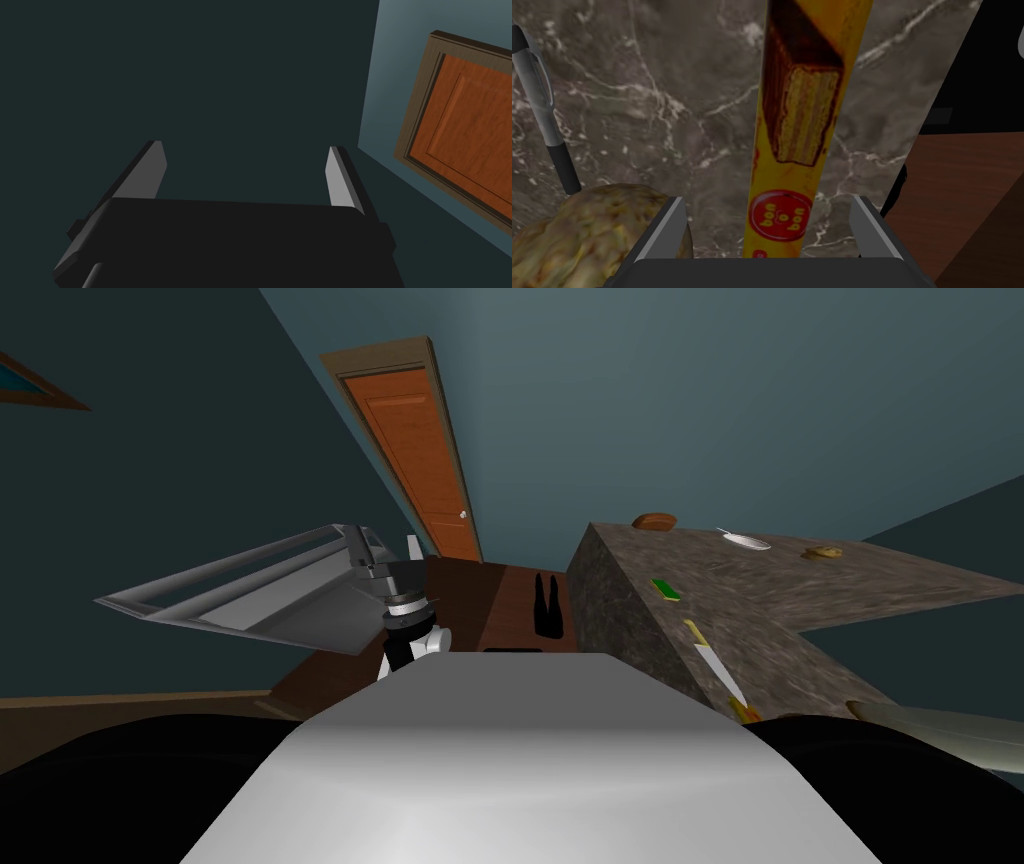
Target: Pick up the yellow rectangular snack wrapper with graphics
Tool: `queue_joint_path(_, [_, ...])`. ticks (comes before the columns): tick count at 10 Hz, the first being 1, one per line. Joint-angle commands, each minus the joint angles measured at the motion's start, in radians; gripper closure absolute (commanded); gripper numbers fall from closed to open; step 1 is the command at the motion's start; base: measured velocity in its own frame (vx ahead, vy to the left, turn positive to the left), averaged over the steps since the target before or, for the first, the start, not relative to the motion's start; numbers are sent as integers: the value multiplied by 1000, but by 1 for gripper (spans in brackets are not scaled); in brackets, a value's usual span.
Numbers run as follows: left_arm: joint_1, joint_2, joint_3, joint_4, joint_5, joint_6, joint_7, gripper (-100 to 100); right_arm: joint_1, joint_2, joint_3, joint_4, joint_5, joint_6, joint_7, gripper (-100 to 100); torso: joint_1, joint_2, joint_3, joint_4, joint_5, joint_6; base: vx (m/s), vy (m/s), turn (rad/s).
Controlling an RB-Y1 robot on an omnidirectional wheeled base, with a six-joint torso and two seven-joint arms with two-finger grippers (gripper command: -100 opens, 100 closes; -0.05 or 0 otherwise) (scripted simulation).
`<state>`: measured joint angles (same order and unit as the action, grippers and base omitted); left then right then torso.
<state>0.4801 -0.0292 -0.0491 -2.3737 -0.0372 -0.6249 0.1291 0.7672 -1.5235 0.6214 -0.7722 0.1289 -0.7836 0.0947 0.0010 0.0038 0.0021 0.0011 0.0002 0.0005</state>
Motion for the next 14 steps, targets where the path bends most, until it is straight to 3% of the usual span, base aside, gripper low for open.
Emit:
queue_joint_path(1, [0, 0, 0, 0, 0, 0, 0, 0, -17, 12, 3, 37, 15, -12, -3, -100, 0, 0, 0, 0, 0, 0, 4, 6, 0])
queue_joint_path(4, [0, 0, 0, 0, 0, 0, 0, 0, -63, 91, -27, 130, 98, -83, -9, -100, -1, 0, 0, 0, 0, 0, 10, 12, 54])
queue_joint_path(5, [0, 0, 0, 0, 0, 0, 0, 0, -63, 91, -27, 176, 99, -83, -9, -100, -1, -1, 0, 0, 0, 0, 11, 14, 31])
queue_joint_path(6, [0, 0, 0, 0, 0, 0, 0, 0, -86, 131, -42, 207, 141, -119, -12, -100, -1, 0, 0, 0, 0, 0, 12, 16, 68])
queue_joint_path(8, [0, 0, 0, 0, 0, 0, 0, 0, -86, 131, -42, 246, 141, -119, -12, -100, -1, 0, 0, 0, 0, 0, 7, 9, 14])
queue_joint_path(9, [0, 0, 0, 0, 0, 0, 0, 0, -109, 170, -57, 292, 183, -154, -15, -100, -1, 0, 0, 0, 0, 0, 7, 9, 59])
queue_joint_path(10, [0, 0, 0, 0, 0, 0, 0, 0, -109, 170, -57, 316, 183, -154, -15, -100, -1, 0, 0, 0, 0, 0, 10, 10, 38])
queue_joint_path(11, [0, 0, 0, 0, 0, 0, 0, 0, -132, 210, -72, 371, 225, -190, -18, -100, -1, 0, 0, 0, 0, 0, 9, 16, 60])
queue_joint_path(12, [0, 0, 0, 0, 0, 0, 0, 0, -132, 210, -72, 382, 225, -190, -18, -100, -1, 0, 0, 0, 0, 0, 8, 13, 33])
queue_joint_path(13, [0, 0, 0, 0, 0, 0, 0, 0, -155, 249, -87, 422, 267, -225, -21, -100, -1, 0, 0, 0, 0, 0, 12, 16, 58])
queue_joint_path(14, [0, 0, 0, 0, 0, 0, 0, 0, -155, 249, -87, 455, 267, -225, -21, -100, -1, -1, 0, 0, 0, 0, 13, 16, 42])
